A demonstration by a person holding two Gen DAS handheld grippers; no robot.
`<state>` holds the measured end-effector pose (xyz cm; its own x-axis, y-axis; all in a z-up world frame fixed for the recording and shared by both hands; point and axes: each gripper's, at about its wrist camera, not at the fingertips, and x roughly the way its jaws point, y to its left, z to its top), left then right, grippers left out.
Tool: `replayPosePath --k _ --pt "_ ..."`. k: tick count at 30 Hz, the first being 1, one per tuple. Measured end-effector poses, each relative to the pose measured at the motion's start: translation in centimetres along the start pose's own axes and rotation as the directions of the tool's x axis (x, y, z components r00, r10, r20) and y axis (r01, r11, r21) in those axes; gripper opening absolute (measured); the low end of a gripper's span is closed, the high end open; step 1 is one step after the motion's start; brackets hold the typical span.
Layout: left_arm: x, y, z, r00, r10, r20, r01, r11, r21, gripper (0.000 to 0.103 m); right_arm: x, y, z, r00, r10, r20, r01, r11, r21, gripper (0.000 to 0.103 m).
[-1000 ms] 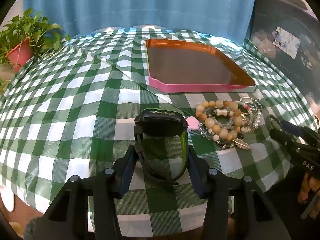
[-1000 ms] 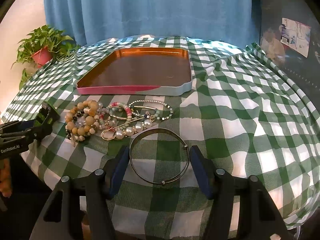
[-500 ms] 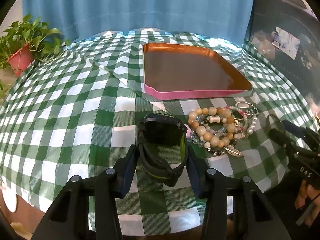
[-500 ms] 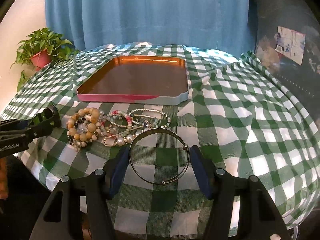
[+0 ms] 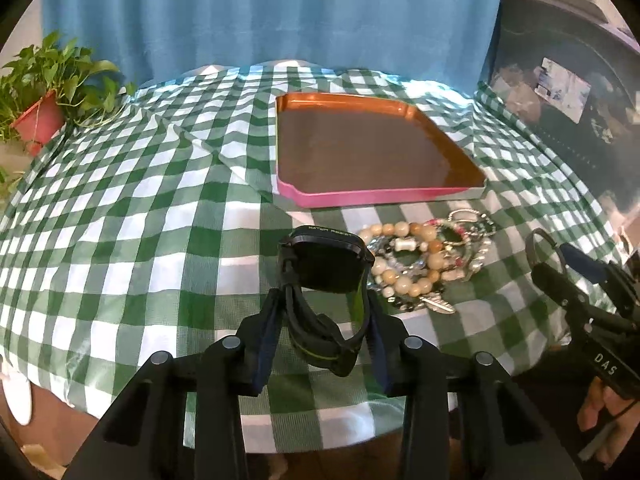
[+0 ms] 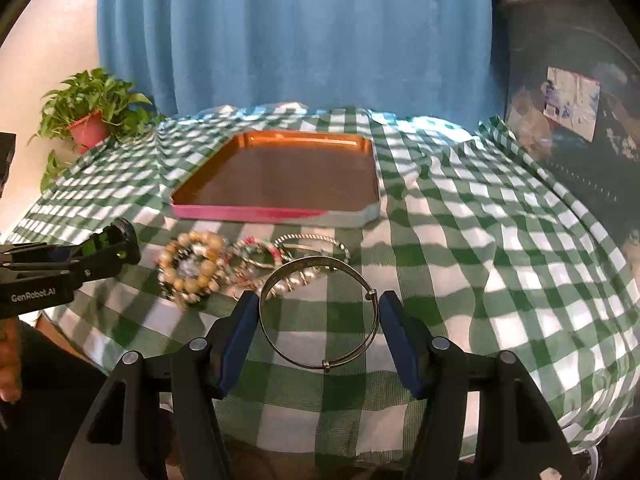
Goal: Organize jewelry
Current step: 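Carry the watch and bangle over the tray and open both tools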
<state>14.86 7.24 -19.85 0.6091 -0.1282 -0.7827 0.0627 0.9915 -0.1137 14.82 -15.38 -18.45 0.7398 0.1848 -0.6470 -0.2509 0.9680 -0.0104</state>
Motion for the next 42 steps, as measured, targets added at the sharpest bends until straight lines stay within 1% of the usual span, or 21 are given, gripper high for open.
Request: replayPosePath --k 3,6,10,13,17,20,23,26,28,31,32,37,42 --pt "-1.3 -0.5 0.6 1.0 -0.011 0.015 0.011 1.0 0.004 0.04 -0.8 -0.1 0.4 1.0 0.019 0.002 -0.019 1.0 0.019 0.058" --pt "-3.3 -1.1 1.7 0.999 -0.033 0.042 0.033 0.999 0.006 0.04 -2.1 -0.1 1.1 0.999 0.032 0.021 -0.032 0.999 0.029 0.058" --pt "-6.8 -2.4 3.9 0.992 -0.057 0.11 0.054 0.998 0.034 0.04 -4.1 -0.1 2.9 0.997 0.052 0.053 -0.054 0.998 0.043 0.058" --pt "-9.7 -3.6 5.7 0.982 -0.081 0.171 0.07 0.995 0.066 0.04 -6.0 0.3 5.0 0.993 0.069 0.099 -0.073 0.997 0.033 0.058" --pt "-13.1 -4.9 7.8 0.961 -0.115 0.25 0.09 0.99 0.109 0.04 -8.5 1.1 7.7 0.982 0.083 0.169 -0.082 0.997 -0.015 0.058" --pt "-15.0 -5.5 9.1 0.943 -0.157 0.292 0.126 0.985 0.122 0.04 -10.1 1.7 9.3 0.973 0.095 0.211 -0.087 0.995 -0.046 0.058" --pt "-16.2 -6.2 10.1 0.928 -0.173 0.331 0.131 0.981 0.144 0.04 -11.1 2.0 10.8 0.965 0.129 0.228 -0.118 0.991 -0.061 0.058" --pt "-16.2 -6.4 11.0 0.92 -0.193 0.342 0.152 0.978 0.145 0.04 -11.2 2.5 12.0 0.96 0.159 0.231 -0.143 0.986 -0.084 0.058" --pt "-15.6 -6.5 11.5 0.919 -0.189 0.347 0.146 0.978 0.148 0.04 -10.8 2.6 12.4 0.959 0.161 0.235 -0.142 0.985 -0.096 0.058" --pt "-14.3 -6.7 12.0 0.923 -0.148 0.355 0.093 0.981 0.169 0.04 -9.6 2.7 13.1 0.958 0.171 0.231 -0.153 0.984 -0.094 0.058" --pt "-13.7 -6.7 12.1 0.925 -0.144 0.352 0.087 0.981 0.173 0.04 -9.1 2.6 13.2 0.959 0.169 0.229 -0.15 0.984 -0.095 0.058" --pt "-10.4 -5.8 13.3 0.933 -0.149 0.328 0.098 0.981 0.168 0.04 -6.2 2.4 14.0 0.962 0.163 0.218 -0.144 0.984 -0.1 0.058" --pt "-6.5 -4.3 14.7 0.939 -0.154 0.307 0.115 0.983 0.141 0.04 -2.2 2.0 15.0 0.969 0.147 0.2 -0.13 0.987 -0.096 0.058"
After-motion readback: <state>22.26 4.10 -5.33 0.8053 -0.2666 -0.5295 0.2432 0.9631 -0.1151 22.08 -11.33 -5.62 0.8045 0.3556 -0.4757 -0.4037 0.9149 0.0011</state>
